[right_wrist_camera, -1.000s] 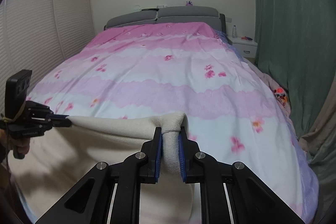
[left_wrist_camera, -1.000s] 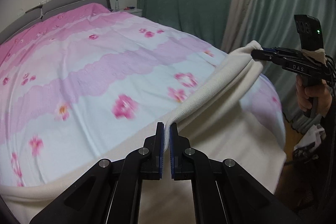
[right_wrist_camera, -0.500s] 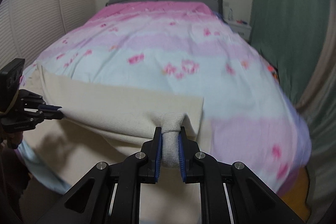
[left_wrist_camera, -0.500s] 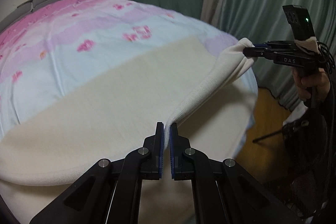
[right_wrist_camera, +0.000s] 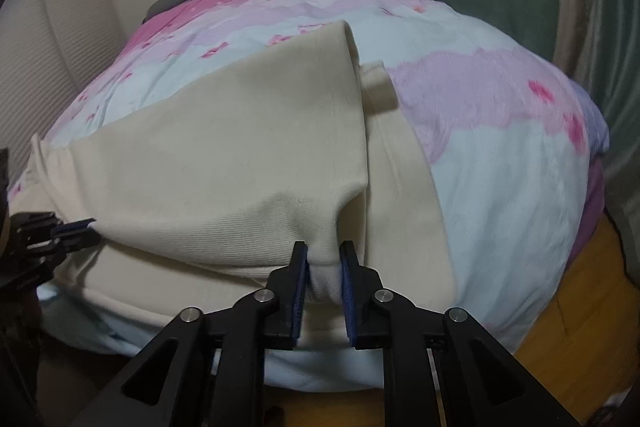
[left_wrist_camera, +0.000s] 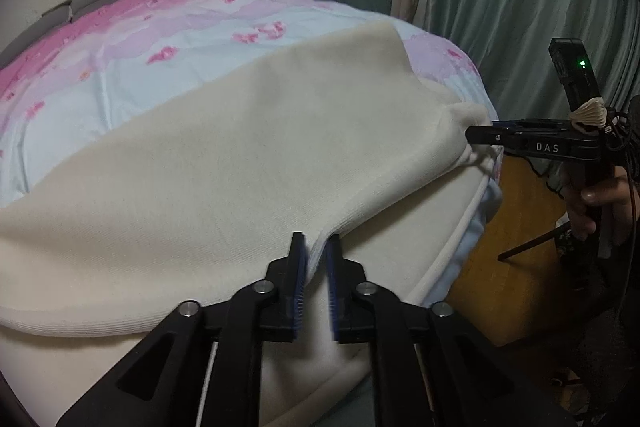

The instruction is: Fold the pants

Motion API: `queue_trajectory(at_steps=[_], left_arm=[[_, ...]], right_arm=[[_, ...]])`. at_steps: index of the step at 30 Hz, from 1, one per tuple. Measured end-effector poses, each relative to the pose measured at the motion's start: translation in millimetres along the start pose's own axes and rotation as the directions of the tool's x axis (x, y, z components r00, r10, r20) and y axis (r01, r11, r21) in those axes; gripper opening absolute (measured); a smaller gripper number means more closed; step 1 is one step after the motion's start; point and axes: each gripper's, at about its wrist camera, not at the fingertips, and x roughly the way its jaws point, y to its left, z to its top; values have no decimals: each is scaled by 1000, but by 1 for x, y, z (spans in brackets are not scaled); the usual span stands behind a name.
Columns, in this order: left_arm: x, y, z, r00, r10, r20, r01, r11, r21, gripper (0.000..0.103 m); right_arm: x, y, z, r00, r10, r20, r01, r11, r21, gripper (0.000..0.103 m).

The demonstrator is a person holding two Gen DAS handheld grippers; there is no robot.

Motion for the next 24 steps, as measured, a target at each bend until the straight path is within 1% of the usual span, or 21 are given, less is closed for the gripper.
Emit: queue_trajectory(at_steps=[1, 2, 3, 4, 5, 6, 7, 8, 10, 11, 12, 13, 14, 15, 16, 18, 19, 20, 23, 24], left_arm=[[-7, -2, 1, 1000, 3, 11, -3, 1000, 2, 35], [-14, -2, 1, 1000, 10, 19, -10, 1000, -1, 52], [-22, -1, 1, 999, 17, 35, -17, 1000, -8, 57], [-31, 1, 0, 998, 19, 51, -18, 1000, -18, 59], [-40, 4, -1, 998, 15, 65, -13, 999, -33, 59], [-48, 8, -3, 997, 13, 73, -9, 999, -53, 60], [-54, 11, -6, 997, 16, 80, -10, 997, -72, 60], [-59, 16, -8, 996, 26, 87, -18, 996, -90, 60], [-62, 24, -13, 994, 55, 95, -45, 994, -102, 60], [-61, 27, -14, 993, 72, 97, -62, 993, -100, 60], [-60, 31, -16, 992, 85, 94, -76, 992, -99, 60], [-58, 34, -17, 992, 91, 91, -81, 992, -100, 60], [-56, 38, -18, 992, 89, 91, -79, 991, -106, 59], [-55, 42, -18, 991, 87, 99, -76, 991, -111, 59], [-54, 44, -20, 991, 89, 102, -78, 991, -111, 59], [-50, 47, -20, 990, 93, 102, -82, 990, -113, 59], [-48, 48, -19, 991, 90, 103, -78, 990, -118, 59], [-47, 49, -19, 991, 84, 106, -71, 990, -124, 59], [-41, 49, -17, 991, 78, 105, -64, 990, -126, 59], [-39, 49, -16, 992, 74, 103, -61, 991, -122, 59]], right_arm=[[-4, 1, 1, 1000, -23, 10, 23, 1000, 16, 38], [-9, 2, 1, 999, -38, 25, 37, 999, 26, 46], [-17, 3, 1, 997, -55, 48, 53, 998, 40, 57], [-25, 4, 0, 995, -77, 71, 72, 996, 60, 62], [-36, 4, 0, 990, -105, 91, 96, 991, 95, 64], [-36, 4, 0, 990, -105, 91, 96, 991, 95, 68], [-45, 4, 0, 987, -119, 105, 105, 985, 134, 69], [-64, 5, -3, 984, -117, 131, 84, 969, 232, 69], [-70, 9, -8, 989, -97, 110, 54, 940, 337, 69], [-70, 9, -8, 989, -97, 110, 54, 940, 337, 69], [-69, 11, -11, 991, -88, 98, 45, 926, 375, 69], [-60, 13, -18, 997, -39, 70, -2, 863, 505, 69], [-60, 13, -18, 997, -39, 70, -2, 863, 505, 69], [-50, 12, -29, 997, 20, 72, -60, 787, 614, 69], [-41, 10, -33, 994, 61, 90, -106, 728, 678, 69], [-24, 8, -35, 993, 78, 85, -116, 659, 744, 68], [-16, 7, -36, 991, 91, 101, -136, 619, 773, 68], [-10, 6, -36, 989, 93, 112, -145, 596, 790, 67], [5, 2, -33, 990, 73, 122, -142, 547, 825, 65], [5, 2, -33, 990, 73, 122, -142, 547, 825, 58]])
